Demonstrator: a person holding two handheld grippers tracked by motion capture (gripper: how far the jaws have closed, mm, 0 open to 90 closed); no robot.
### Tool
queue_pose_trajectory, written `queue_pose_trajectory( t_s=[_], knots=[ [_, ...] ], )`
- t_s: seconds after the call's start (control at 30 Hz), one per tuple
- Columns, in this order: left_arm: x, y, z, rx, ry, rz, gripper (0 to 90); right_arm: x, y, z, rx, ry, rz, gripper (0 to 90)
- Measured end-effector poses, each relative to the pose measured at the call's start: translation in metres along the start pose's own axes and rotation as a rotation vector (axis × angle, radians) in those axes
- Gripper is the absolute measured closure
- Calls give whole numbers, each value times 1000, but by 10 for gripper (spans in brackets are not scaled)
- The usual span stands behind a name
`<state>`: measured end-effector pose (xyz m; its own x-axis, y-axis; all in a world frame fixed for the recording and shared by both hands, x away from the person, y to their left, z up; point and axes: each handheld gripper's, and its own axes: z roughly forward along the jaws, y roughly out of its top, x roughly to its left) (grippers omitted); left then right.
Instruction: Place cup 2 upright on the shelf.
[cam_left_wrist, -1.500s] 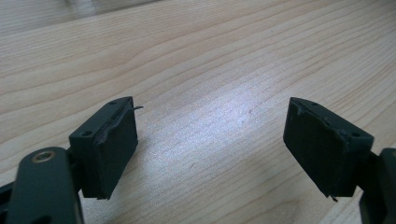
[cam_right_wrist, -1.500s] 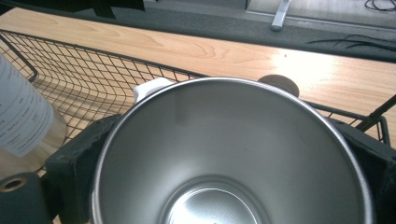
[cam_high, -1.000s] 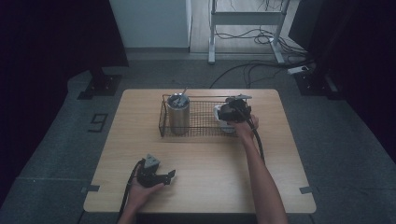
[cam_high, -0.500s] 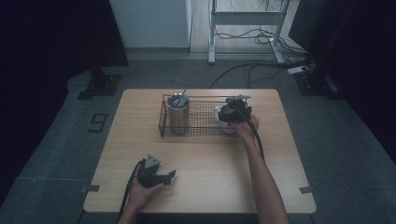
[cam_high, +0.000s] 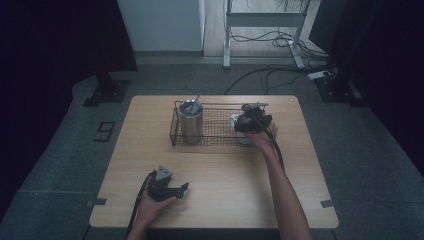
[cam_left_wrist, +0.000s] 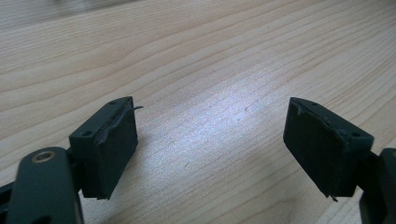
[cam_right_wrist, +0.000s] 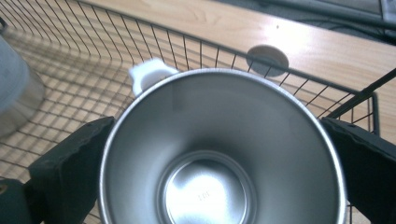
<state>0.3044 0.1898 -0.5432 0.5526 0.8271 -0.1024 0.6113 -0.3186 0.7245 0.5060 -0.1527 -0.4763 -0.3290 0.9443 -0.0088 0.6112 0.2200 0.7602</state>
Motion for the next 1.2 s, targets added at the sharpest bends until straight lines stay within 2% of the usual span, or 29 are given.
queue_pose_trajectory(
  t_s=[0.27,0.53,0.6,0.67,0.9,1.0,1.2],
  knots=[
    [-1,0,1,5,0,4,180,-4,-2,-13,-84,29,33,12],
    [-1,0,0,-1,3,1,180,-4,-2,-36,-126,37,16,12],
    [0,0,-1,0,5,1,180,-3,-4,-44,-150,44,2,37],
    [0,0,0,1,7,1,180,-2,-7,-51,-167,58,0,42],
    [-1,0,1,8,9,7,180,-2,-23,-69,-176,88,-3,58],
    [3,0,-2,2,13,-4,179,-3,-32,-78,-197,105,-3,78],
    [8,-1,-4,-4,20,-15,180,-3,-53,-94,-215,110,-5,104]
  ],
)
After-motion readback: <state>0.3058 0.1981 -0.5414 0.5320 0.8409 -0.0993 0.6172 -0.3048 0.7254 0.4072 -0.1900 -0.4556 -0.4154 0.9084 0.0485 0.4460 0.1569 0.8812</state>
